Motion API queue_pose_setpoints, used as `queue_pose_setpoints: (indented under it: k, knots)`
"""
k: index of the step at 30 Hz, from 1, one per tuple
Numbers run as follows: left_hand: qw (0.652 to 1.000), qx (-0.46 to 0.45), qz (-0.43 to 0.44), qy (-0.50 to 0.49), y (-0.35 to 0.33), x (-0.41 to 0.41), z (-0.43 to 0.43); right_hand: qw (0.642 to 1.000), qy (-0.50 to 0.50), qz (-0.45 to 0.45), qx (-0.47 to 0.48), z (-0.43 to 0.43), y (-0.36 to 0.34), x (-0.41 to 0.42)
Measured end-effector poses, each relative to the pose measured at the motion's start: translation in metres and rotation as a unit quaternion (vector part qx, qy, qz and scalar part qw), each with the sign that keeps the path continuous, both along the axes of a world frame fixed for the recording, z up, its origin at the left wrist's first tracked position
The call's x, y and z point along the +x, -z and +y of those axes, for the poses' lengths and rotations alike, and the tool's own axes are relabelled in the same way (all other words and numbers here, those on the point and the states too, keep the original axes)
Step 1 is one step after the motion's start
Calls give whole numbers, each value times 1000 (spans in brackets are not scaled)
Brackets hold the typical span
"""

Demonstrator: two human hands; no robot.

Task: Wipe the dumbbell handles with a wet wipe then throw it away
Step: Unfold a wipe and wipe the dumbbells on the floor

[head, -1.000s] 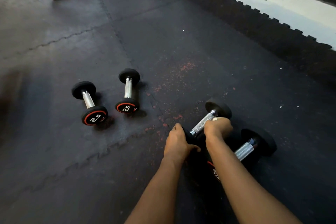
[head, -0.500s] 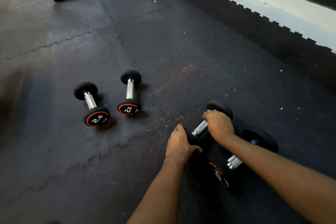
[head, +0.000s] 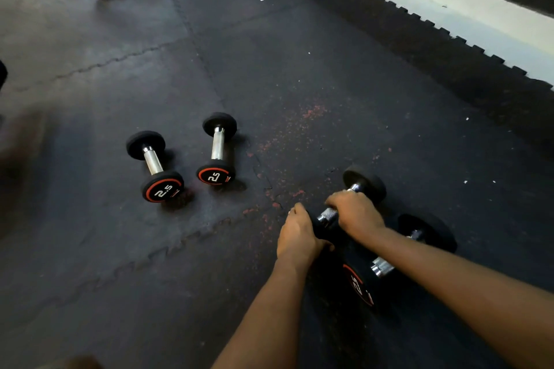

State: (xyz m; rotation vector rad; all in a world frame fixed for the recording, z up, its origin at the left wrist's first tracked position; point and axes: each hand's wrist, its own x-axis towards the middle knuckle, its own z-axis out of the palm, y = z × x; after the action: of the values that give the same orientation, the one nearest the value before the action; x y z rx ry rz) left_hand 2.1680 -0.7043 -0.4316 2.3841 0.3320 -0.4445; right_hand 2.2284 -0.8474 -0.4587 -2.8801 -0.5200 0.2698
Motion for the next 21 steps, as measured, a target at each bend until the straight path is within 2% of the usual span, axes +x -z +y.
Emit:
queue_pose_setpoints:
  k: [2, 4, 8, 11, 14, 17, 21]
  knots:
    - [1000, -1, -3, 1, 0, 0, -2, 996, -57, 50, 44, 0, 2, -6]
    - [1000, -3, -2, 0, 0, 0, -2, 995, -68, 62, 47, -14, 0, 5]
    - [1000, 3, -1, 7, 3, -1, 0, 999, 13, -26, 17, -36, 0, 16]
    - [1000, 4, 3, 10, 2, 0, 1, 992, 55, -24, 109, -21, 6, -6]
    - [1000, 6, 11, 12, -2, 2, 1, 985, 35, 33, 167, -7, 8, -28]
    - [1000, 6, 20, 14, -4, 4, 1, 962, 50, 45, 263, 0, 7, -30]
    - [1000, -2, 17, 24, 0, 1, 3, 914, 203, -57, 346, 2, 4, -31]
